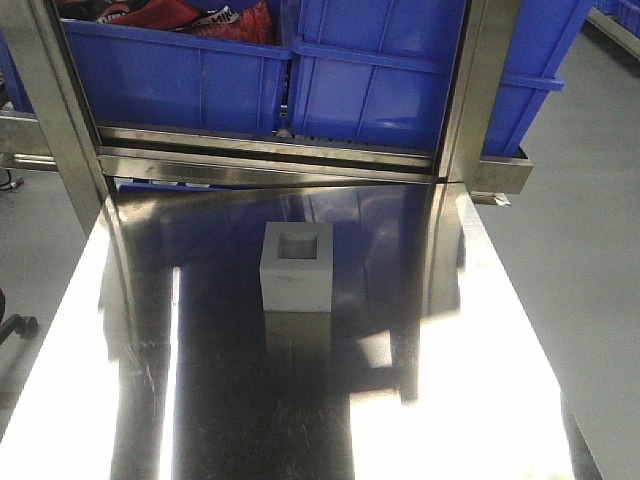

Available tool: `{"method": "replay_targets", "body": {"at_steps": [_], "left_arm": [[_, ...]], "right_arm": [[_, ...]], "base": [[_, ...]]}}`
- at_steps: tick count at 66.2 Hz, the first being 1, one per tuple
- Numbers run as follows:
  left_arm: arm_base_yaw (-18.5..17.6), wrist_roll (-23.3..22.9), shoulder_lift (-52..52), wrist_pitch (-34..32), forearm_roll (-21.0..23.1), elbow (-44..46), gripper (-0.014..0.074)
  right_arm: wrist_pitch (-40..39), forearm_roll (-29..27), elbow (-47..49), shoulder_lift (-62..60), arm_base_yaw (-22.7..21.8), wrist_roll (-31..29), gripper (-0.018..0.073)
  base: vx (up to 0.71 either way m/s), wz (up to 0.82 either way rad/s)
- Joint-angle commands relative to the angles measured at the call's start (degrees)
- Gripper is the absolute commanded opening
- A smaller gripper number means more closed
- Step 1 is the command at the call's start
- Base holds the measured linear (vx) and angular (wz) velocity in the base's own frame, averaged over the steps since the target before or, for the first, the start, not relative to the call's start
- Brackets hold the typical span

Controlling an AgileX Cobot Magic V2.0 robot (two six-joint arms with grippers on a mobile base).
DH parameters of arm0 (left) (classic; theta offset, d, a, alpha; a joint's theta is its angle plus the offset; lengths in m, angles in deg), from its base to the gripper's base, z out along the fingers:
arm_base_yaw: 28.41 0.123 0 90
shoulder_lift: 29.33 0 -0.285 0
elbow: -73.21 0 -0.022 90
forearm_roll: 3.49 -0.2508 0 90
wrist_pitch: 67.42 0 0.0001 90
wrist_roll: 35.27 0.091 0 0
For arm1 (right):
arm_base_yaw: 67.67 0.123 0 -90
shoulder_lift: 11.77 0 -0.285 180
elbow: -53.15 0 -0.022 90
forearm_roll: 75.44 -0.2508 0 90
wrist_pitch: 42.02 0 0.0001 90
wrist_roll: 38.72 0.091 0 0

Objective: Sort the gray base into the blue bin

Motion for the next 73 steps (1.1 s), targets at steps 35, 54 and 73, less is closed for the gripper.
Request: {"method": "replay_targets", "body": {"at_steps": [35, 54, 73], "left_arm": [[0.14, 2.78, -12.85, 2.86, 0.15, 9.86, 0.045], [0.14, 2.78, -12.85, 2.98, 0.1, 9.86, 0.0729], [0.14, 2.88, -14.84, 1.0, 3.3, 11.97, 0.0641]], "right_arm": [[-4.53, 0.37, 0.22, -0.51, -0.21, -0.38, -0.0004], [-4.53, 0.37, 0.22, -0.51, -0.21, -0.38, -0.0004], [-4.53, 0.37, 0.22, -0.51, -0.21, -0.38, -0.0004]], "base": [[0.0, 0.0], [0.0, 0.0], [0.0, 0.0]]}}
